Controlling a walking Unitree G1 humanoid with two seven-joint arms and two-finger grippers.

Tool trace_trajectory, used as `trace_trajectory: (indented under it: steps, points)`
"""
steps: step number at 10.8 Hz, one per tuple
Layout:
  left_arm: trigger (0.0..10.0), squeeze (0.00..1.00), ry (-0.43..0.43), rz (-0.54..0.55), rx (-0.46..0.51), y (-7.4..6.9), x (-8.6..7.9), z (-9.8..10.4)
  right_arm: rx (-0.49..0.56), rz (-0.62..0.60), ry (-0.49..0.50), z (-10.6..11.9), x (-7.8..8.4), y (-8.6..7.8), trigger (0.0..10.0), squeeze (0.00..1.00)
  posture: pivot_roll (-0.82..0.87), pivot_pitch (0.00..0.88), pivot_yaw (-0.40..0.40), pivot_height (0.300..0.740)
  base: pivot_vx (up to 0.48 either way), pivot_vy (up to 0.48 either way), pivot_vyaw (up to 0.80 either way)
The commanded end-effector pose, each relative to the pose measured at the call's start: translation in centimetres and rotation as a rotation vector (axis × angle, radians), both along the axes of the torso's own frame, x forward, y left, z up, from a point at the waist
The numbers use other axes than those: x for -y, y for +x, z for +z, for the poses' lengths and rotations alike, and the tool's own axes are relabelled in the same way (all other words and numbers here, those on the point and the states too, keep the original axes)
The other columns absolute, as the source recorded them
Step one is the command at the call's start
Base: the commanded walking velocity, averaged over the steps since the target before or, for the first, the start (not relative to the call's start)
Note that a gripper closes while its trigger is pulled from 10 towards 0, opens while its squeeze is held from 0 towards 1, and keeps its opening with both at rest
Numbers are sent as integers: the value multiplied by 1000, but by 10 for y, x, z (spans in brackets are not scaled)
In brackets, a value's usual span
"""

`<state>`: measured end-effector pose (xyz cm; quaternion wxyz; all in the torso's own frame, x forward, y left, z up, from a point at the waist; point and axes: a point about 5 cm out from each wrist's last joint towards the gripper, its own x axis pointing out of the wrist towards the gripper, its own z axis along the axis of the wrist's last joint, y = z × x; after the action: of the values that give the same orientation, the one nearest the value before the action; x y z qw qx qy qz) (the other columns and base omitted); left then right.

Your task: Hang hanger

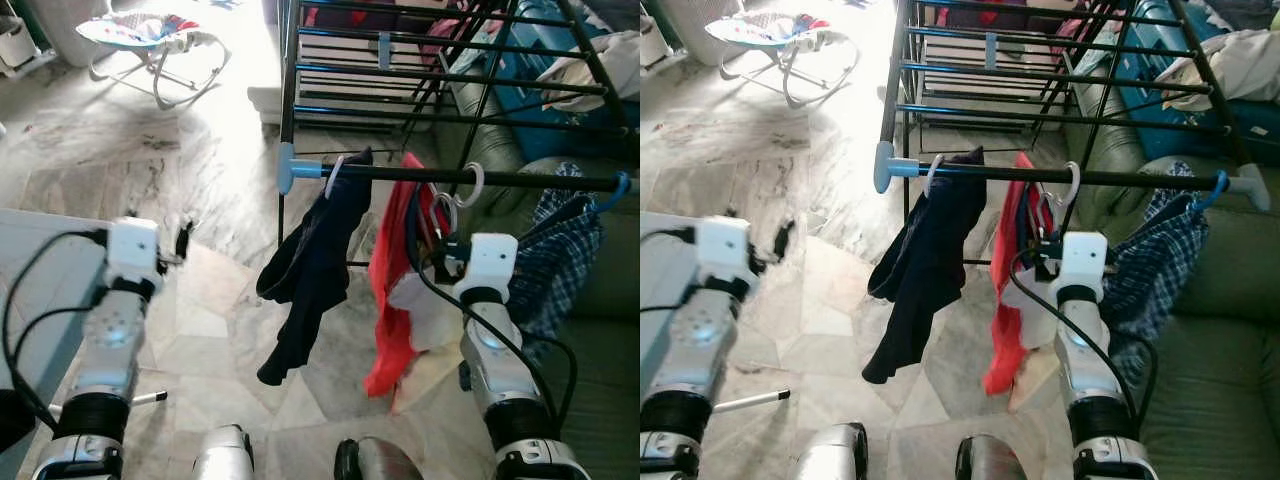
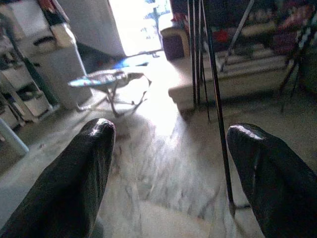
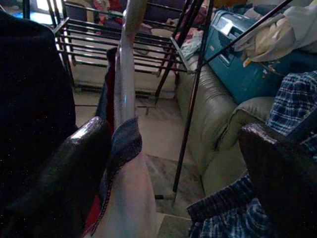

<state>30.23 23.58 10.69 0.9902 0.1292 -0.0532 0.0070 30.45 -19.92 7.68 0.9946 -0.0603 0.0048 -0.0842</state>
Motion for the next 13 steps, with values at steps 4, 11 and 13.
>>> trace_trajectory:
  steps: [4,11,13]
  points:
    - [10000,0,-14,24,-34,-60,8,-16,70,22,-33,10,4,-26,10000,1000,87,176,-84,740,0,0,0]
    - [10000,0,10,22,-103,-108,35,-12,198,21,-68,54,8,-43,10000,616,83,279,-96,740,0,0,0]
    - [10000,0,7,27,-106,-103,41,-10,202,-70,-186,65,24,-42,10000,0,67,260,-114,740,0,0,0]
